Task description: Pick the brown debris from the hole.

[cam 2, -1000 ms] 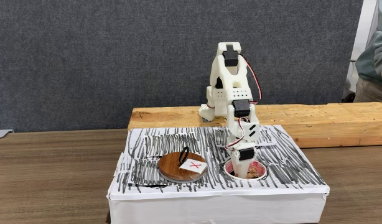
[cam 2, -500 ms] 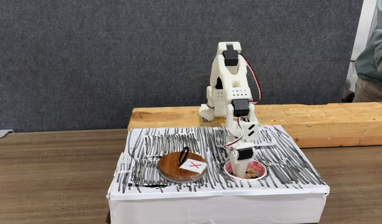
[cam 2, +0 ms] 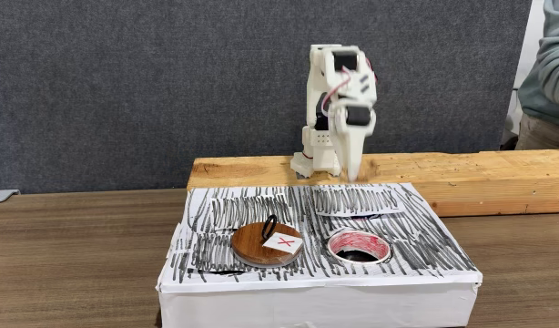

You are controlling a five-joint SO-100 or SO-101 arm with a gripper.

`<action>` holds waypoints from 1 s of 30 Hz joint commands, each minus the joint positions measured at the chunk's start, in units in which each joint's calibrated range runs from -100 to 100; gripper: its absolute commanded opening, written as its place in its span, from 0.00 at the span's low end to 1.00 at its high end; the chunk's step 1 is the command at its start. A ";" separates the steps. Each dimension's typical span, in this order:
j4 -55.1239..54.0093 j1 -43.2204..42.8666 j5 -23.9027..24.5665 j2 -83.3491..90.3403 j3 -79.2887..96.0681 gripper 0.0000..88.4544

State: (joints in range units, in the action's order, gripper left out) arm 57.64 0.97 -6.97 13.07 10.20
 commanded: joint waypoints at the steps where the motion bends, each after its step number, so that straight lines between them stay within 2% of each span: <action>1: 3.61 3.85 1.98 11.47 -0.95 0.01; 6: 10.57 8.46 4.11 17.25 -0.77 0.01; 13: 18.21 8.90 4.53 17.41 -0.77 0.01; 18: 18.54 8.90 5.00 17.41 -0.77 0.01; 26: 18.54 8.97 8.27 17.41 -0.77 0.02; 30: 18.63 9.04 10.45 17.08 -0.41 0.09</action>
State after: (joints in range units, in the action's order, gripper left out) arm 76.09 9.80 2.20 29.05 10.20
